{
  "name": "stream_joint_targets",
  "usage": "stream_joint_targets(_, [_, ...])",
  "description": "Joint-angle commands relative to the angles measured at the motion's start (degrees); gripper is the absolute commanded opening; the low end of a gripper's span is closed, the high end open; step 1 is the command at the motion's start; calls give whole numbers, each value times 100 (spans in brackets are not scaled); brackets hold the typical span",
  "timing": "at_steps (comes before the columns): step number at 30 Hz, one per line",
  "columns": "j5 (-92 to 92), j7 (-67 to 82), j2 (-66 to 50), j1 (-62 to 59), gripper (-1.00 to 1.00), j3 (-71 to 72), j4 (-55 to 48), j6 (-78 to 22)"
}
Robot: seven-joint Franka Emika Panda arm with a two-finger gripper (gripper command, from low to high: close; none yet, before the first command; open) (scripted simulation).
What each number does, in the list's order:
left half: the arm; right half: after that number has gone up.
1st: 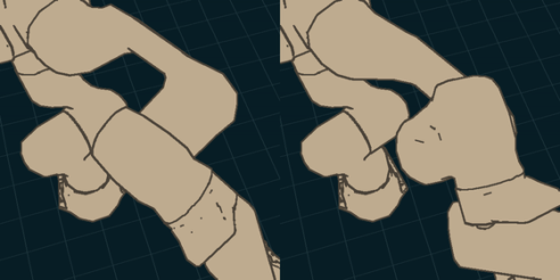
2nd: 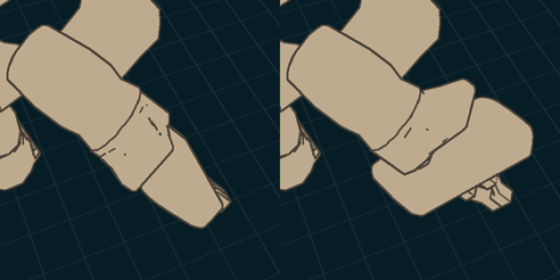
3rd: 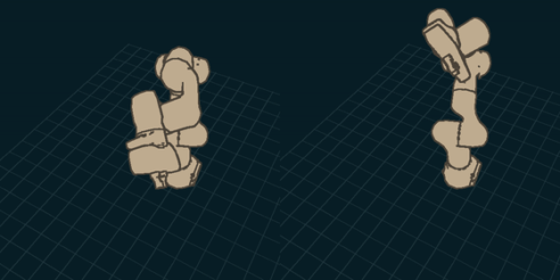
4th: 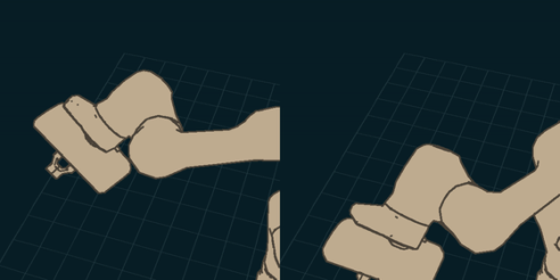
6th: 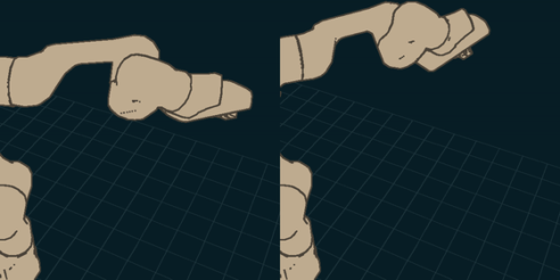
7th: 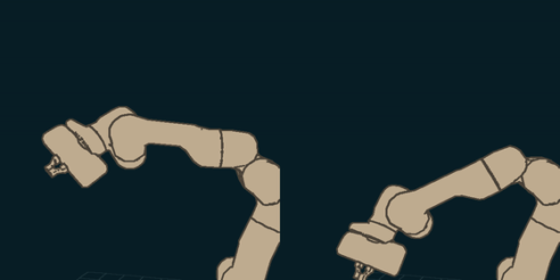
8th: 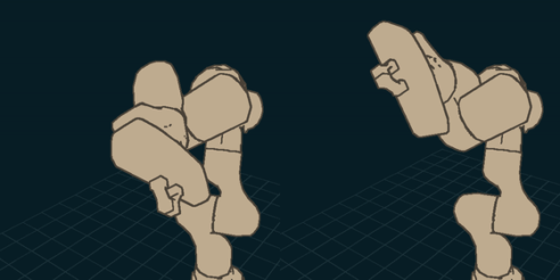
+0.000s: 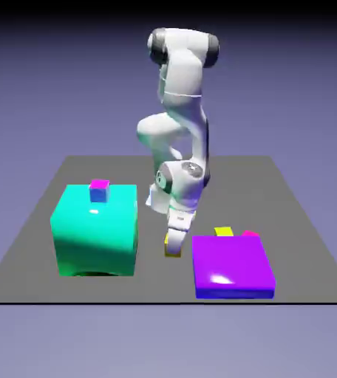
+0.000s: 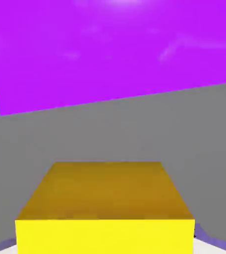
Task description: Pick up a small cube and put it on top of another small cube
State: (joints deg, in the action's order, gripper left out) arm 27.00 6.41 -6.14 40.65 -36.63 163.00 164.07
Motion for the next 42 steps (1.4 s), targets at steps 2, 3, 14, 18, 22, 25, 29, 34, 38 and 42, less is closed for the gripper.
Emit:
stream_joint_targets(2, [241, -141, 415, 221, -100, -263, 33, -370])
stream_joint_targets(3, [363, -212, 623, 332, -100, -395, 49, -557])
stream_joint_targets(14, [-128, 38, 1192, -181, -100, 1128, 108, -1026])
stream_joint_targets(18, [-437, 200, 1367, -497, -100, 1958, 128, -1163])
stream_joint_targets(22, [-747, 363, 1542, -812, -100, 2789, 149, -1299])
stream_joint_targets(25, [-979, 485, 1673, -1048, -100, 3412, 164, -1401])
stream_joint_targets(29, [-1288, 648, 1848, -1364, -100, 4242, 185, -1537])
stream_joint_targets(34, [-1675, 851, 2067, -1758, -100, 5281, 211, -1707])
stream_joint_targets(38, [-1567, 747, 1968, -1895, -100, 5575, 211, -1625])
stream_joint_targets(42, [-572, 31, 1253, -1867, -100, 5234, 173, -1050])
